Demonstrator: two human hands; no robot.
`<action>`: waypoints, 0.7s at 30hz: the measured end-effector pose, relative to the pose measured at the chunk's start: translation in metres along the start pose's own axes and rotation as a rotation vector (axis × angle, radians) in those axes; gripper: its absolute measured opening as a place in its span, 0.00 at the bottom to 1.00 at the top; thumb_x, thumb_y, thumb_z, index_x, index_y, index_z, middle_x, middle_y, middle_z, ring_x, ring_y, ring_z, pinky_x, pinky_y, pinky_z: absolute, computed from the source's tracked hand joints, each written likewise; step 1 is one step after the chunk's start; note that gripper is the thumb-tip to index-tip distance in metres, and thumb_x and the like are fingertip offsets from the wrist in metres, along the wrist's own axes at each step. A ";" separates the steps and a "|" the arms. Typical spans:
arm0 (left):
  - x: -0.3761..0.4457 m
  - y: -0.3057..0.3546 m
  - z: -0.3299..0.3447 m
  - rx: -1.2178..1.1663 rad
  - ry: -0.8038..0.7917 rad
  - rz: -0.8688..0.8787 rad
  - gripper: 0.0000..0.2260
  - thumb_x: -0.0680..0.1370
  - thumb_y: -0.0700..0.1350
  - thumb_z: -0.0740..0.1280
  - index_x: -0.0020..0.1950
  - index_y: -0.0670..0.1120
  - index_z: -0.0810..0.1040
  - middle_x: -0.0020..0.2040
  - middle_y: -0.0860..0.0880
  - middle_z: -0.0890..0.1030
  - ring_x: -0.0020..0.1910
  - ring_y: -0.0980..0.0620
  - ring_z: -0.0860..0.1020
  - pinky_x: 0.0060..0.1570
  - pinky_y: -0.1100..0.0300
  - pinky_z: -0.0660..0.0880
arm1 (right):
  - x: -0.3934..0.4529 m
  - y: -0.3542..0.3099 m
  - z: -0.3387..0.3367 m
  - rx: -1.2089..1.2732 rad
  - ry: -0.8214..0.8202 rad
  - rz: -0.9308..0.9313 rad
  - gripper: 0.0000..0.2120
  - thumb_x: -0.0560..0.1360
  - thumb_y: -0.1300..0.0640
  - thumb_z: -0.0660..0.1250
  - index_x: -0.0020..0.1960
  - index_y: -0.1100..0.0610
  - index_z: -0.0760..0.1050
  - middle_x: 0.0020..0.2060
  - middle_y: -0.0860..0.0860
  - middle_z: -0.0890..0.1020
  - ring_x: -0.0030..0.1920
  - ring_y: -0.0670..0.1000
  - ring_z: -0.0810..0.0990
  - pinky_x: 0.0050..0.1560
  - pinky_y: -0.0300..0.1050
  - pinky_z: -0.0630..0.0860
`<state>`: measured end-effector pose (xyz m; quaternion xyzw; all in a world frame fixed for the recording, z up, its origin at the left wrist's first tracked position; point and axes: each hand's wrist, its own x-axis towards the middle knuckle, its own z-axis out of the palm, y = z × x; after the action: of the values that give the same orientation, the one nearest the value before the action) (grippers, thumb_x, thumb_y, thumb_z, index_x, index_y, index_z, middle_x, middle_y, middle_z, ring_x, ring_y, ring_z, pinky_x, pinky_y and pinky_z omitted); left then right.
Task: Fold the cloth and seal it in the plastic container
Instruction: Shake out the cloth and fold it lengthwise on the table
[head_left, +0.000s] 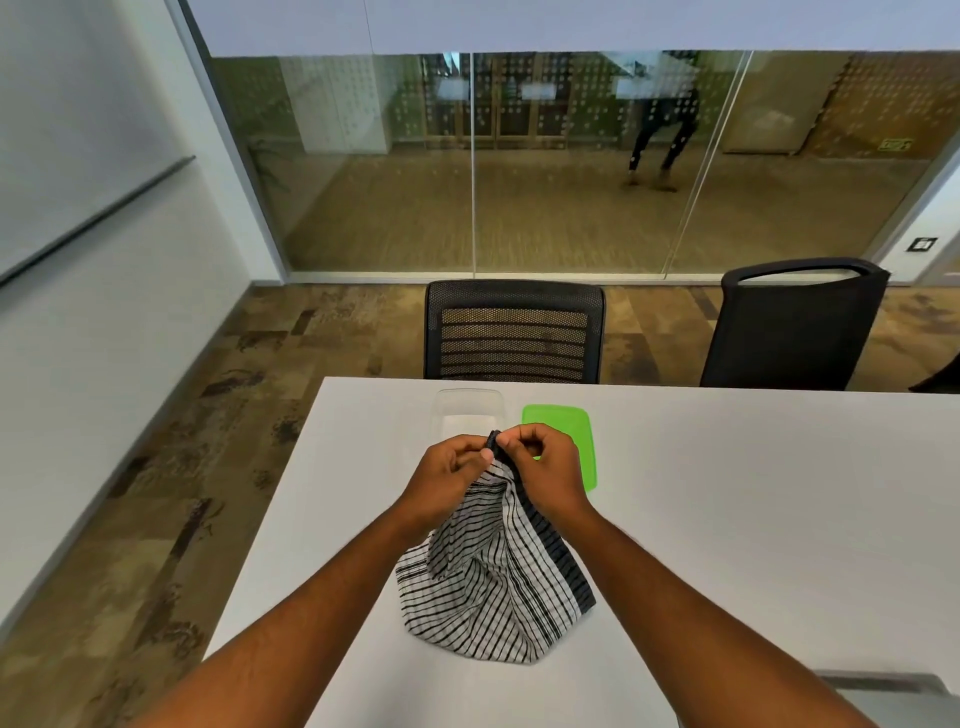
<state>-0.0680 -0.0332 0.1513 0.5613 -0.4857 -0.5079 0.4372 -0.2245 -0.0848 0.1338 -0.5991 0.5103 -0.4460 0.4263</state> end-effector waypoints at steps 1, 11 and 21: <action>0.000 -0.001 0.001 0.012 0.004 0.016 0.10 0.82 0.45 0.67 0.63 0.46 0.81 0.54 0.48 0.87 0.57 0.51 0.84 0.64 0.52 0.77 | 0.000 0.000 0.001 0.007 0.001 0.009 0.02 0.78 0.60 0.73 0.48 0.58 0.85 0.42 0.48 0.87 0.43 0.44 0.85 0.49 0.38 0.82; 0.000 -0.007 -0.003 0.127 0.088 0.076 0.11 0.82 0.38 0.65 0.63 0.43 0.80 0.54 0.46 0.87 0.57 0.51 0.84 0.65 0.46 0.78 | 0.003 0.003 -0.010 -0.037 -0.185 -0.022 0.15 0.76 0.56 0.76 0.61 0.53 0.82 0.57 0.47 0.83 0.55 0.45 0.81 0.53 0.44 0.81; -0.003 -0.015 -0.010 0.292 0.054 0.081 0.18 0.78 0.48 0.72 0.64 0.56 0.69 0.55 0.51 0.85 0.53 0.55 0.83 0.56 0.55 0.80 | 0.007 -0.003 -0.009 -0.143 -0.167 -0.074 0.03 0.78 0.57 0.73 0.50 0.54 0.85 0.43 0.45 0.87 0.46 0.44 0.85 0.50 0.42 0.81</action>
<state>-0.0568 -0.0281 0.1376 0.6124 -0.5647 -0.3983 0.3839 -0.2321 -0.0919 0.1392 -0.6815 0.4809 -0.3726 0.4067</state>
